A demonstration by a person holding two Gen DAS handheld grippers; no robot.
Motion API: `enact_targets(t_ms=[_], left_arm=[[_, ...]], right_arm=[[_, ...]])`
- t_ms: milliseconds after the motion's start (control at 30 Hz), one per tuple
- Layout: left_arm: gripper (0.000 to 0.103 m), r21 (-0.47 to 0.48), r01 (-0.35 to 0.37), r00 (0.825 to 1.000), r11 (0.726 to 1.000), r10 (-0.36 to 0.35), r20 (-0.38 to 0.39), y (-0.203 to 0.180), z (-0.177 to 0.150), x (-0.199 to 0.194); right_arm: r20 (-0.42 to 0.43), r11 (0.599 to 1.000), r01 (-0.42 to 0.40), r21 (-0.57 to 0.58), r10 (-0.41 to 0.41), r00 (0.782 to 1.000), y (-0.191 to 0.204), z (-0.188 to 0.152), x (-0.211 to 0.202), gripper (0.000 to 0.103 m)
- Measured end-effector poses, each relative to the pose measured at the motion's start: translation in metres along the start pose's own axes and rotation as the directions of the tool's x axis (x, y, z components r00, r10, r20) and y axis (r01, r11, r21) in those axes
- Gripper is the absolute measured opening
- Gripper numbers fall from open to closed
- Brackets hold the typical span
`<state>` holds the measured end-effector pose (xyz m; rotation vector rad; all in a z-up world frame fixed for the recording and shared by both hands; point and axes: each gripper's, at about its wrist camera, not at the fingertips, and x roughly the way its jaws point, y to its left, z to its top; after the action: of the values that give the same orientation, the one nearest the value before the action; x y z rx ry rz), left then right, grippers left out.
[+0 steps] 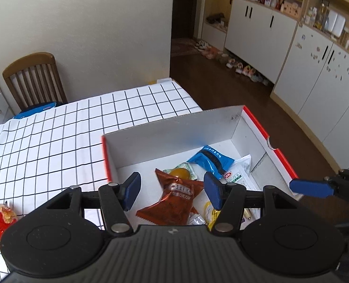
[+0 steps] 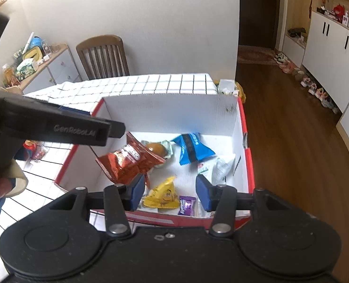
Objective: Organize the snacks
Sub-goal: 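Withdraw both open tools from the shoebox back toward the red chip bag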
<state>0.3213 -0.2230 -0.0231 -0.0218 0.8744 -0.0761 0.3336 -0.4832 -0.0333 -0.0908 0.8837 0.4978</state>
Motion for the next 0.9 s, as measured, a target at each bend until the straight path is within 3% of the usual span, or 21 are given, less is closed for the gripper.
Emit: enact_targets(t_ms=[167, 300, 367, 600, 833, 900], left_arm=[[0.058, -0.027, 0.018, 0.999, 0.999, -0.017, 0.039, 0.017, -0.012, -0.024], [0.059, -0.009, 0.019, 0.997, 1.000, -0.019, 0.077, 0.026, -0.022, -0.043], [0.064, -0.002, 0.028, 0.995, 1.000, -0.028, 0.096, 0.033, -0.028, -0.053], [0.064, 0.014, 0.047, 0.991, 0.999, -0.048, 0.126, 0.058, -0.048, -0.083], [0.065, 0.004, 0.036, 0.990, 0.999, -0.037, 0.138, 0.092, -0.073, -0.107], [0.069, -0.006, 0.034, 0.989, 0.999, -0.033, 0.141, 0.105, -0.080, -0.113]], right_arm=[[0.040, 1.000, 0.010, 0.010, -0.010, 0.999, 0.010, 0.003, -0.013, 0.055], [0.065, 1.000, 0.016, 0.017, -0.017, 0.998, 0.017, 0.003, -0.023, 0.058], [0.074, 1.000, 0.021, 0.022, -0.023, 0.997, 0.022, 0.003, -0.027, 0.059], [0.102, 0.999, 0.028, 0.044, -0.032, 0.994, 0.049, 0.001, -0.039, 0.064], [0.143, 0.999, 0.023, 0.024, -0.026, 0.989, 0.088, -0.003, -0.047, 0.081], [0.149, 1.000, 0.014, 0.018, -0.017, 0.989, 0.102, -0.003, -0.047, 0.083]])
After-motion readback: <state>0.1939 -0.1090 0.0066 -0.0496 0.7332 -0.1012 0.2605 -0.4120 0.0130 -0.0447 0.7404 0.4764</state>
